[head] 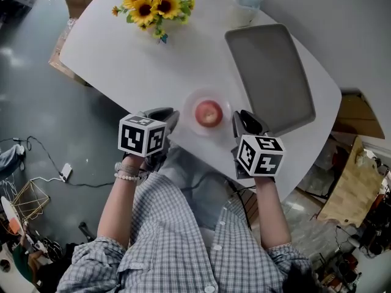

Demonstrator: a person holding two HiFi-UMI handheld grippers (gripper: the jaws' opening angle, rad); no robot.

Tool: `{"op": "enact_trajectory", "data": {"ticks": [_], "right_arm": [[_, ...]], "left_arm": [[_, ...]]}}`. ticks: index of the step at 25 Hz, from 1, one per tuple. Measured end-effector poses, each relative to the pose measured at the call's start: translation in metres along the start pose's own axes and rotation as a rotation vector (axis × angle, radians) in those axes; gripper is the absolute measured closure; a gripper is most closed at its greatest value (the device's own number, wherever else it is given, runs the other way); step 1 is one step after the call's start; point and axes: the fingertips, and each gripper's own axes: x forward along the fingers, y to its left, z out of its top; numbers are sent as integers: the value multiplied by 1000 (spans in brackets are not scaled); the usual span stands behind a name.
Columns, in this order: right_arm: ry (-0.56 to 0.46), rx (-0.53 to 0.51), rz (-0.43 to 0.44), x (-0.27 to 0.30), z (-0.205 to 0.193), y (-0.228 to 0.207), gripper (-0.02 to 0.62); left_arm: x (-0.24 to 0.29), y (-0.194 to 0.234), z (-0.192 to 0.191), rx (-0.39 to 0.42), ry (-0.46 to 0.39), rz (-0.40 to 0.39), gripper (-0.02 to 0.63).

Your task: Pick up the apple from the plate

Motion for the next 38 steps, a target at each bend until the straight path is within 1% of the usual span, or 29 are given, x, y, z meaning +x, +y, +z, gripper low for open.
{"op": "enact_trajectory", "data": {"ticks": [3,6,10,12,14,18,23,26,28,31,34,38], "right_arm": [[-66,-26,-17,-18,16,4,518],[-134,-64,-37,-36,33,8,535],[-221,-73,28,-63,58,25,555],[-272,-93,42,-75,73,34,557],[-307,-132,25,-86,85,39,557],[-356,-213,-40,-104,103,44,563],[-440,-219,-25,-121,123,58,565],[-488,-190,-3,-130,135,65,565],[-521,-176,13,-133,143,68,565],[-562,-180,23,-138,153,71,565],[-575,-191,23,-140,157,72,565],[-569,-192,39,-136,157,72,565]], "left_arm": [[-21,-5,17,42,-94,-21,579],[-42,-15,36,100,-178,-46,589],[-67,-37,55,234,-244,-60,594],[-79,-49,67,287,-273,-72,595],[-90,-60,78,314,-305,-91,595],[-110,-79,96,363,-374,-118,595],[-125,-95,113,436,-434,-136,595],[-131,-100,122,450,-476,-136,595],[-133,-103,128,438,-505,-146,595],[-130,-109,131,418,-521,-162,595],[-129,-117,135,399,-529,-190,595],[-128,-125,144,417,-540,-205,595]]}}
